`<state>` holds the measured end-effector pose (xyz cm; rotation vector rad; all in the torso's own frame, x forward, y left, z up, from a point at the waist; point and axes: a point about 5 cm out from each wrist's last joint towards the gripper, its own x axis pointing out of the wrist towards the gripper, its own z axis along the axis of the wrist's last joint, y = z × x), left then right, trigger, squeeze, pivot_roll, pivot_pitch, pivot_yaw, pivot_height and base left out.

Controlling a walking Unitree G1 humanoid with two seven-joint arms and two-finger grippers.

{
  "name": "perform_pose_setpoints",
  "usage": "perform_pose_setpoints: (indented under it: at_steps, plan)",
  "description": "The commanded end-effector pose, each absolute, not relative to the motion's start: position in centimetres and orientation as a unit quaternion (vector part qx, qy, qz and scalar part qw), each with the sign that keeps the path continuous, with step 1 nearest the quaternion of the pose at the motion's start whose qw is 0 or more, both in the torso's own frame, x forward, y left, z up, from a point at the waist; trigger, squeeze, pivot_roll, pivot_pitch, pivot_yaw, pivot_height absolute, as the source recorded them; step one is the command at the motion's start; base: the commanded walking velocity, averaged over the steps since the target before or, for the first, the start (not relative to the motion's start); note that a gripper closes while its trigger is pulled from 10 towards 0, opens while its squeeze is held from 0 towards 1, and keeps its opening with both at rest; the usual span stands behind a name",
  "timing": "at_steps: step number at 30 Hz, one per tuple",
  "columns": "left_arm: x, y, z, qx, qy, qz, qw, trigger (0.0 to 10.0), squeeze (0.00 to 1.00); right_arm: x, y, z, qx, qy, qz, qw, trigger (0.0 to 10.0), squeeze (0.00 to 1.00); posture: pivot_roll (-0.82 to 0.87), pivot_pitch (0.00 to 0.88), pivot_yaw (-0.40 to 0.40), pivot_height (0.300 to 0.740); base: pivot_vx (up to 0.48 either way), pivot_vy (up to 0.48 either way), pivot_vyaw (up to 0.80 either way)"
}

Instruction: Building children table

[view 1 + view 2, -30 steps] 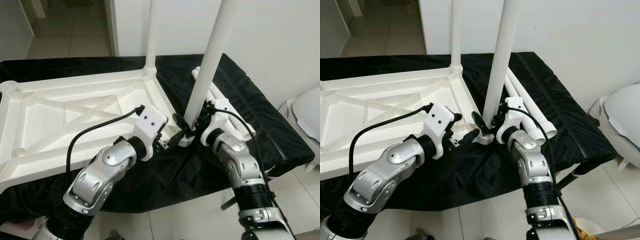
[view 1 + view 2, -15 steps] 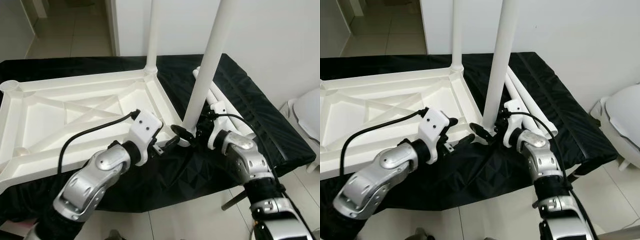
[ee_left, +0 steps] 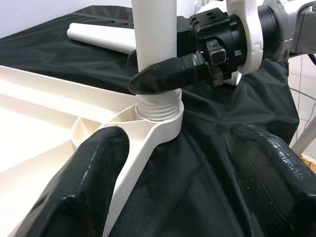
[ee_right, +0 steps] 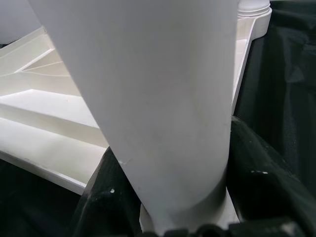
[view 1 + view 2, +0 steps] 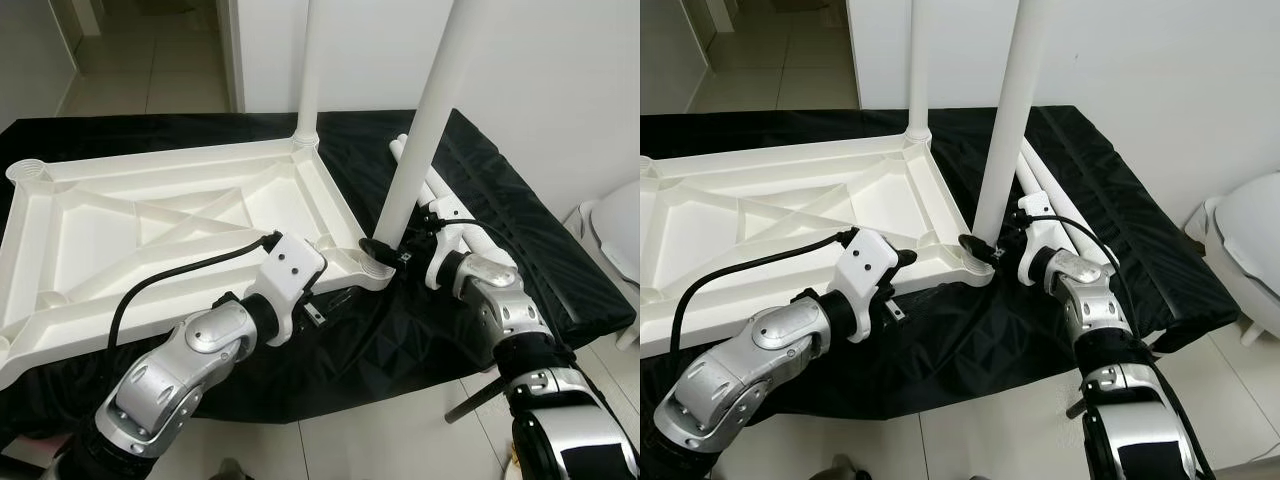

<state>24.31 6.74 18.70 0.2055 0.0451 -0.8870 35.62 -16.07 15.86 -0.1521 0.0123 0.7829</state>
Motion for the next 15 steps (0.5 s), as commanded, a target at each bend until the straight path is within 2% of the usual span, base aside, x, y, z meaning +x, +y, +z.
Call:
perform_pose_setpoints:
  at_steps: [1, 8, 9, 11, 12, 13, 15]
  plan:
    - [23.0, 5.9, 18.7, 0.096, 0.032, -0.526, 0.844, 10.0, 0.0, 35.7, -16.7, 15.6, -0.082, 0.011, 0.377, 0.922, 0.0, 0.0, 0.0, 0.051, -0.024, 0.74, 0.0, 0.0, 0.0]
    - [23.0, 5.8, 18.8, 0.094, 0.033, -0.525, 0.845, 10.0, 0.0, 35.4, -16.4, 15.2, -0.072, 0.011, 0.383, 0.921, 0.0, 0.0, 0.0, 0.052, -0.031, 0.74, 0.0, 0.0, 0.0]
    - [22.9, 5.8, 18.9, 0.092, 0.033, -0.524, 0.846, 10.0, 0.0, 35.3, -16.1, 14.9, -0.06, 0.015, 0.373, 0.926, 3.6, 0.0, 0.0, 0.054, -0.035, 0.74, 0.0, 0.0, 0.0]
    - [22.9, 5.8, 18.9, 0.092, 0.033, -0.524, 0.846, 10.0, 0.0, 35.3, -16.1, 14.9, -0.06, 0.015, 0.373, 0.926, 3.6, 0.0, 0.0, 0.054, -0.035, 0.74, 0.0, 0.0, 0.0]
    - [23.0, 5.9, 18.7, 0.09, 0.038, -0.52, 0.849, 10.0, 0.0, 35.2, -15.7, 14.6, -0.038, 0.02, 0.351, 0.935, 10.0, 0.0, 0.0, 0.058, -0.038, 0.74, 0.0, 0.0, 0.0]
    - [23.0, 6.0, 18.6, 0.086, 0.041, -0.516, 0.851, 10.0, 0.0, 35.0, -15.2, 14.4, -0.021, 0.019, 0.324, 0.946, 10.0, 0.0, -0.01, 0.059, -0.037, 0.74, 0.0, 0.0, 0.0]
    - [23.0, 6.0, 18.6, 0.086, 0.041, -0.516, 0.851, 10.0, 0.0, 35.0, -15.2, 14.4, -0.021, 0.019, 0.324, 0.946, 10.0, 0.0, -0.01, 0.059, -0.037, 0.74, 0.0, 0.0, 0.0]
